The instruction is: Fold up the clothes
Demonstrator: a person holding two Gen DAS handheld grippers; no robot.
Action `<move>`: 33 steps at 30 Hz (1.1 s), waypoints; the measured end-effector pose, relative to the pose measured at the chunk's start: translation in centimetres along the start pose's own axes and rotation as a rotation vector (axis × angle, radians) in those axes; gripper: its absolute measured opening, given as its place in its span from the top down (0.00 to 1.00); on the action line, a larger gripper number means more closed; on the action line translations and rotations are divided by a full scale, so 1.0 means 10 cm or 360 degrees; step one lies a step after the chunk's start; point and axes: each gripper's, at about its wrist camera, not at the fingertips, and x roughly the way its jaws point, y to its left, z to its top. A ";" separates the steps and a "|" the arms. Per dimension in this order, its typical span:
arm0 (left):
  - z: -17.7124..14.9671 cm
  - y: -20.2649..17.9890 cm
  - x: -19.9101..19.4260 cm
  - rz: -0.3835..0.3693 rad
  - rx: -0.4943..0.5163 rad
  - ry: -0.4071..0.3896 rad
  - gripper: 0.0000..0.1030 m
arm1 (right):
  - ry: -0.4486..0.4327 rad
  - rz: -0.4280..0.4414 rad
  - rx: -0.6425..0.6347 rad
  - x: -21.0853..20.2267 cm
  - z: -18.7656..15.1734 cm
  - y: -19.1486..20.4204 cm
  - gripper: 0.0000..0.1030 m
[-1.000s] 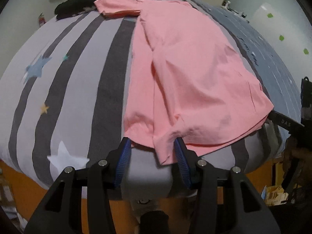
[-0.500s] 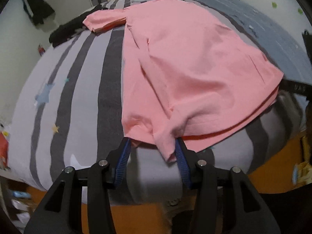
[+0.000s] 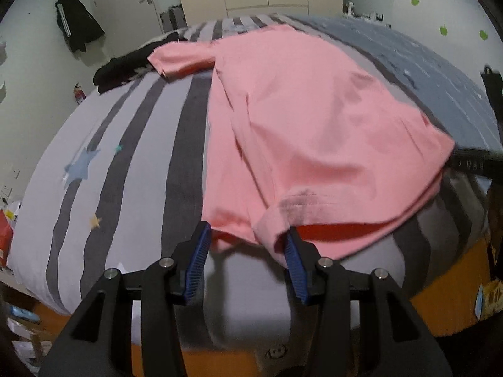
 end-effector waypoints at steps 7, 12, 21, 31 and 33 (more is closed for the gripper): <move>0.05 -0.16 -0.12 -0.0040 0.0086 -0.0066 0.58 | -0.0024 -0.0015 -0.0041 -0.01 -0.02 0.00 0.60; 0.06 -0.08 0.11 -0.0065 0.0030 0.0030 0.99 | -0.0039 -0.0020 -0.0054 0.00 -0.01 0.02 0.60; 0.43 0.20 -0.17 -0.0384 -0.0255 -0.0095 0.99 | -0.0044 -0.0015 -0.0084 -0.03 -0.03 0.10 0.65; 1.00 0.59 -0.53 -0.0469 -0.0434 -0.0326 0.99 | -0.0056 -0.0064 -0.0055 -0.16 -0.14 0.15 0.65; 0.99 0.59 -0.51 -0.0478 -0.0428 -0.0306 0.99 | -0.0098 -0.0069 -0.0062 -0.16 -0.09 0.20 0.65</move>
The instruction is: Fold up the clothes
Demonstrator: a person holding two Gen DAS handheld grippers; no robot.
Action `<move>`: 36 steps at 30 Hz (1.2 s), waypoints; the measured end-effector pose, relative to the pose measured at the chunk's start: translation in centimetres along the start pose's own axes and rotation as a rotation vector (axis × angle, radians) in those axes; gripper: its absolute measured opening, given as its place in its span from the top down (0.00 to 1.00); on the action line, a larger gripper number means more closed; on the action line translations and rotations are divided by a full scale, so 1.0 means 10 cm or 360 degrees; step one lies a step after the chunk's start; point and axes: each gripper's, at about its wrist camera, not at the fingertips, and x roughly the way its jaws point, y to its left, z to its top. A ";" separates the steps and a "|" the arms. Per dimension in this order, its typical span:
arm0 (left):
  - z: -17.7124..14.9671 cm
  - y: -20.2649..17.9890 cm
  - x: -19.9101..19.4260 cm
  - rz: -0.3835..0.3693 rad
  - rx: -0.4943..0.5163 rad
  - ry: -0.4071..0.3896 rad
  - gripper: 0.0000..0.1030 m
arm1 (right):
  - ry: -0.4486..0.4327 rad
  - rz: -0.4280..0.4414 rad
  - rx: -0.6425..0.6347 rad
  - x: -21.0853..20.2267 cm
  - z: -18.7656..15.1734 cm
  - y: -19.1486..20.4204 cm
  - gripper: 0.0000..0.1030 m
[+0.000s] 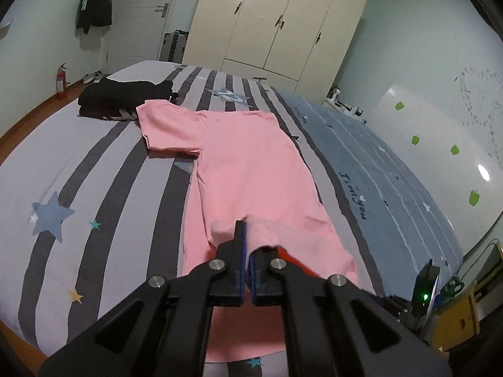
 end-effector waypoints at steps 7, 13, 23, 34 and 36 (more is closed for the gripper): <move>-0.20 0.07 0.07 0.0056 -0.0039 0.0084 0.99 | -0.0010 0.0001 0.0005 0.12 0.13 0.15 0.87; -0.49 0.22 0.15 0.0127 -0.0052 0.0214 0.99 | 0.0000 0.0016 -0.0008 -0.15 0.12 0.00 0.95; -1.19 0.33 0.46 0.0180 -0.0042 0.0543 0.99 | 0.0131 -0.0030 0.0004 -0.14 -0.14 -0.07 0.97; -0.73 0.16 0.00 0.0200 0.0147 0.0267 0.99 | 0.0097 -0.0015 -0.0008 -0.34 -0.19 -0.04 0.98; -0.80 0.17 -0.03 0.0230 0.0181 0.0284 0.99 | 0.0125 -0.0008 0.0000 -0.28 -0.21 -0.02 0.98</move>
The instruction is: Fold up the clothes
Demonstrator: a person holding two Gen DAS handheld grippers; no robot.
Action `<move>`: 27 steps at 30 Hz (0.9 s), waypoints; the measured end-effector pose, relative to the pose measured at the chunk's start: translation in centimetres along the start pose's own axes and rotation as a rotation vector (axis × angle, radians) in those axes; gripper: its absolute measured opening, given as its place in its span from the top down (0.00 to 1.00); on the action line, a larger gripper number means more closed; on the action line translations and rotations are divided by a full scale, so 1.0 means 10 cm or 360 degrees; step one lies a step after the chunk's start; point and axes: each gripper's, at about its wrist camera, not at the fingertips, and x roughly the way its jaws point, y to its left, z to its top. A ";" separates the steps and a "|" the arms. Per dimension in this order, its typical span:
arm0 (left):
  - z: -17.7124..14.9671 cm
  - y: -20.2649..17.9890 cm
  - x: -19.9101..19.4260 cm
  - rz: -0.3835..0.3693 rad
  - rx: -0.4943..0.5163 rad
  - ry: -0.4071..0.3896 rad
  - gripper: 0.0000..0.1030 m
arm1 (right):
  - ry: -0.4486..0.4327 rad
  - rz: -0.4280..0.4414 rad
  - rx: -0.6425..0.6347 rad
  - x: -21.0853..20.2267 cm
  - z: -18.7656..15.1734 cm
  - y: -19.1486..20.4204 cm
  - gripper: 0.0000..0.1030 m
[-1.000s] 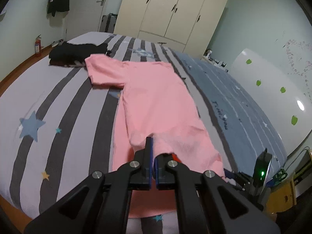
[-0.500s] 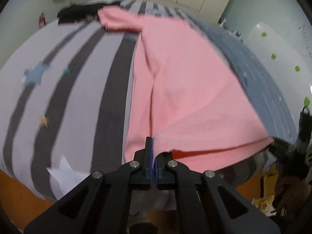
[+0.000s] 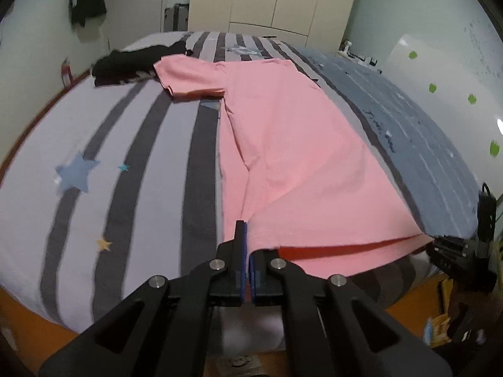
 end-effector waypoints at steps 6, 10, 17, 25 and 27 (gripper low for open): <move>-0.53 0.17 0.50 0.0009 -0.0147 0.0333 0.99 | 0.0065 -0.0011 0.0014 0.17 -0.05 0.03 0.98; -0.54 0.19 0.53 -0.0012 -0.0193 0.0352 0.96 | 0.0076 -0.0020 0.0000 0.16 -0.05 0.01 0.99; -0.51 0.23 0.21 -0.0073 -0.0173 0.0365 0.59 | 0.0109 -0.0046 -0.0004 0.08 -0.03 -0.03 0.99; -0.51 0.33 0.08 -0.0148 -0.0223 0.0613 0.49 | 0.0235 0.0012 -0.0087 -0.08 -0.09 -0.09 0.99; -0.54 0.35 0.02 -0.0084 -0.0180 0.0608 0.49 | 0.0261 0.0020 -0.0099 -0.14 -0.13 -0.12 0.99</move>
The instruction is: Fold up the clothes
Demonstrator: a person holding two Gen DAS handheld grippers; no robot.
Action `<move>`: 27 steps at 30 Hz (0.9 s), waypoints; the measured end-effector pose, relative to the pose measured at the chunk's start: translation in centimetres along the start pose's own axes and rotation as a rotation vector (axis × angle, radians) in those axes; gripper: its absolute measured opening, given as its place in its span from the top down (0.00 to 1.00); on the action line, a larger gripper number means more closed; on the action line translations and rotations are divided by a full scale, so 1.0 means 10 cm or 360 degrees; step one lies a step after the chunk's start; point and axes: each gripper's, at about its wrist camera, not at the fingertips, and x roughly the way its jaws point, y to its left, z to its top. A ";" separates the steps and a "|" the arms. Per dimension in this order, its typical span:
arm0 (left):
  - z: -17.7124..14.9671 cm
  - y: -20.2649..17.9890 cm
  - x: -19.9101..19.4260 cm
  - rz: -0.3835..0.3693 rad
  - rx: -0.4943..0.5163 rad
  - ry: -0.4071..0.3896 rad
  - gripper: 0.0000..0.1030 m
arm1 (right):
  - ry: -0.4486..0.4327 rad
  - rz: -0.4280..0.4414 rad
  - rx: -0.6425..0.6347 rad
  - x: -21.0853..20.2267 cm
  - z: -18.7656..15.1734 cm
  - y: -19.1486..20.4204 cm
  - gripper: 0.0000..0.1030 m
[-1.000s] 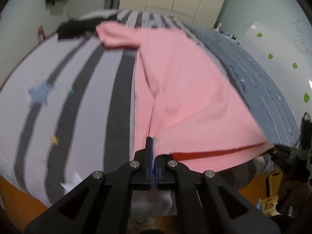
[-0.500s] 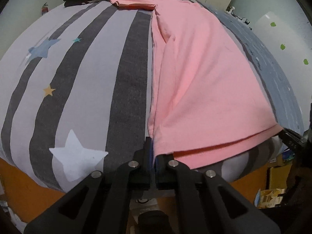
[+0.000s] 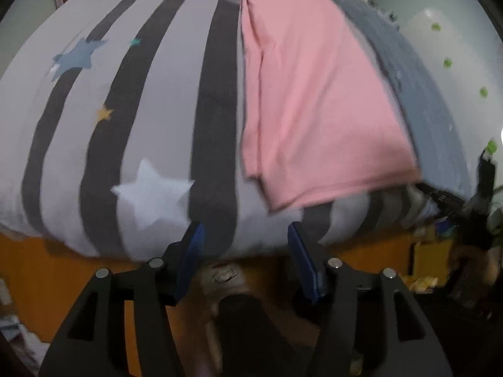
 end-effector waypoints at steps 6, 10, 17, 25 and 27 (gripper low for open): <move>0.43 0.03 -0.10 0.0094 -0.0020 -0.0301 0.49 | -0.0130 -0.0043 0.0033 -0.29 0.16 -0.11 0.98; 0.98 -0.03 0.03 0.0095 0.0029 -0.0484 0.49 | -0.0239 -0.0095 0.0125 -0.24 0.58 -0.17 0.97; 2.25 0.00 0.66 0.0035 0.0009 -0.0582 0.53 | -0.0352 -0.0117 0.0288 0.24 1.55 -0.31 0.82; 3.33 -0.15 1.25 0.0027 0.0159 -0.0584 0.66 | -0.0339 -0.0082 0.0259 0.79 2.20 -0.36 0.82; 3.42 -0.21 1.41 0.0088 0.0240 -0.0510 0.86 | -0.0321 -0.0058 0.0246 0.86 2.23 -0.36 0.82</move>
